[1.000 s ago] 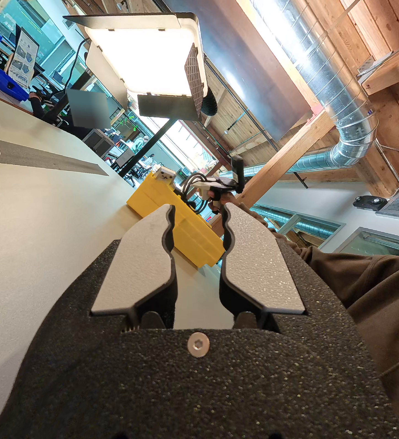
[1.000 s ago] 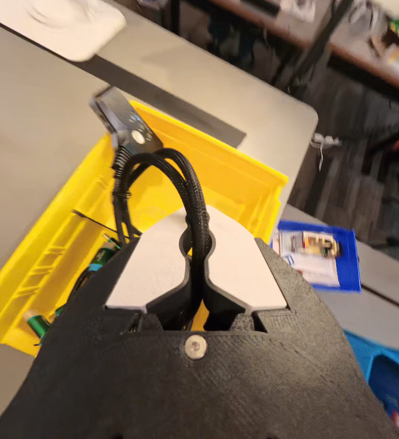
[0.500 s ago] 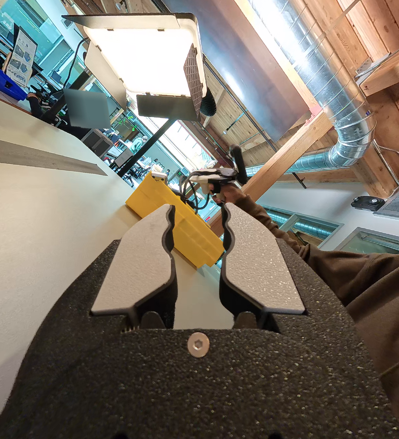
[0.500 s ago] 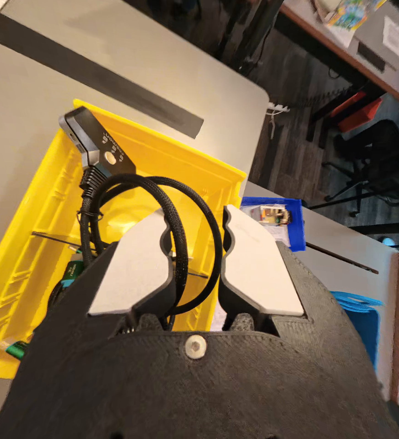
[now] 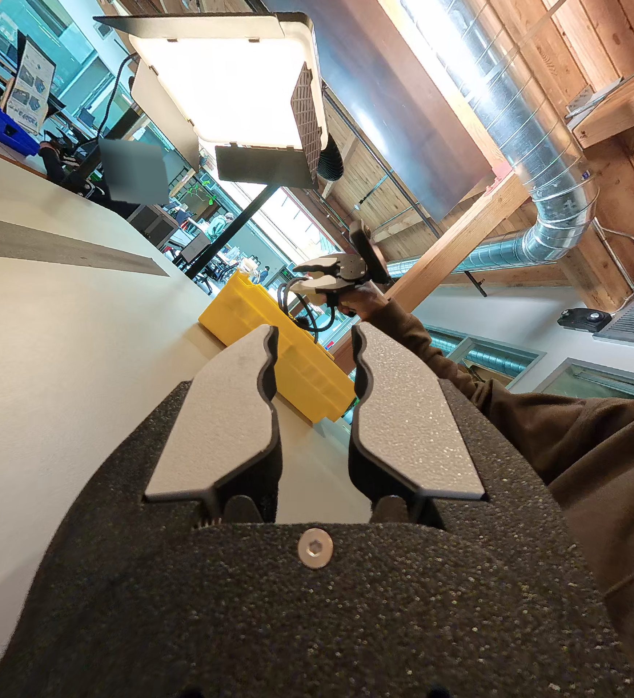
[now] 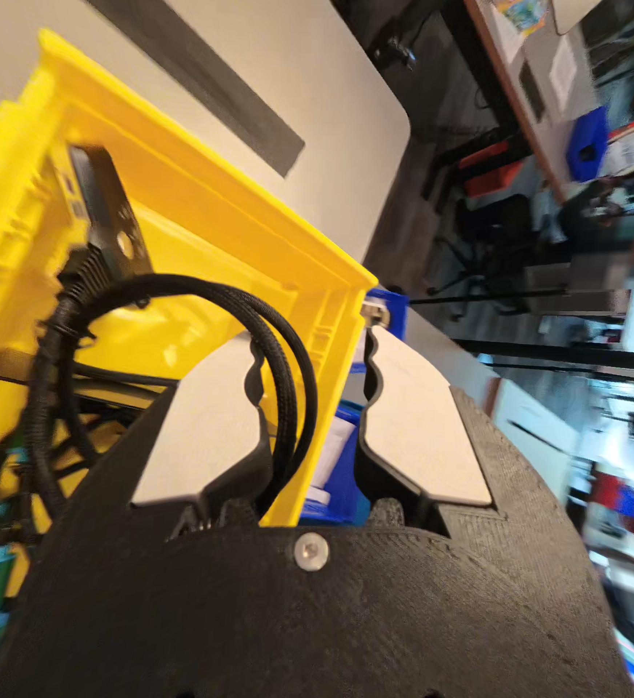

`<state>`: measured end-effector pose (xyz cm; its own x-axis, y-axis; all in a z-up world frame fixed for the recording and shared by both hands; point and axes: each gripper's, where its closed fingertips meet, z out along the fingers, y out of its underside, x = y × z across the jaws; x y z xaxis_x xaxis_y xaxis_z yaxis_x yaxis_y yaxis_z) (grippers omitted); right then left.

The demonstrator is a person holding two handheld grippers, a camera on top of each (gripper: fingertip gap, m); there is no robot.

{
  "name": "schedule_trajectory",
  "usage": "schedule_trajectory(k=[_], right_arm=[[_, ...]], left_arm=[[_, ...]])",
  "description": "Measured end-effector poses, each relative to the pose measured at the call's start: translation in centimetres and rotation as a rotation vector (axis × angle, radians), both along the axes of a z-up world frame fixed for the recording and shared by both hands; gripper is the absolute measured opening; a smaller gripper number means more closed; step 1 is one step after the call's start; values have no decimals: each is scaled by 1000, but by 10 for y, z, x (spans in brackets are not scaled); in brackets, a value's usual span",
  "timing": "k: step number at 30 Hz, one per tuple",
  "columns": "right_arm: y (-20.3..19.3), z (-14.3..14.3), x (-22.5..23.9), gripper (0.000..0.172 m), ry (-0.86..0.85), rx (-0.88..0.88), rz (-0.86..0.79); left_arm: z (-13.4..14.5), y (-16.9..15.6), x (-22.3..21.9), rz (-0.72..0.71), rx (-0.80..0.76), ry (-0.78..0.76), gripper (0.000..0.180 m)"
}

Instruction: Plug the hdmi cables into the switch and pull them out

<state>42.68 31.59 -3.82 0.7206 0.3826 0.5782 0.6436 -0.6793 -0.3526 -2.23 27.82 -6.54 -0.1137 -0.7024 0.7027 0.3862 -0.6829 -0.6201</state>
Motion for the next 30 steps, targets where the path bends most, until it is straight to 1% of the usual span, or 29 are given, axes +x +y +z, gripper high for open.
schedule_trajectory(k=[2,4,5,7,10,12,14,16,18,20,22,24,27,30], right_arm=[[5,10,-5,56,197,38,-22],[10,26,-1,57,264,115,-32],[10,34,-2,55,256,153,-8],[1,44,-11,52,175,203,69],[-15,44,-18,48,-46,193,124],[-18,44,-17,45,-117,200,122],[-16,49,-14,45,-86,221,91],[-19,60,-18,45,-8,262,78],[-29,70,-30,46,68,294,89],[-48,71,-49,47,111,293,110],[-72,64,-71,45,141,289,143],[-100,48,-93,45,191,280,153],[-140,14,-120,46,318,289,124],[-173,-32,-133,52,444,311,30]], left_arm=[[1,0,-1,2,-3,-7,38],[1,1,-1,0,-4,-8,38],[1,0,-1,-2,-3,-6,38],[0,0,0,-5,-2,-2,38],[0,1,1,-10,-8,0,38],[0,1,2,-14,-7,1,38],[-1,-1,4,-19,-2,7,38],[0,-1,3,-17,3,6,38],[1,0,2,-16,-1,-2,38],[1,1,1,-11,-3,-2,38],[2,2,1,20,26,23,38],[2,3,1,81,100,92,37],[2,6,-2,182,207,196,39],[1,11,-6,270,286,280,43]])
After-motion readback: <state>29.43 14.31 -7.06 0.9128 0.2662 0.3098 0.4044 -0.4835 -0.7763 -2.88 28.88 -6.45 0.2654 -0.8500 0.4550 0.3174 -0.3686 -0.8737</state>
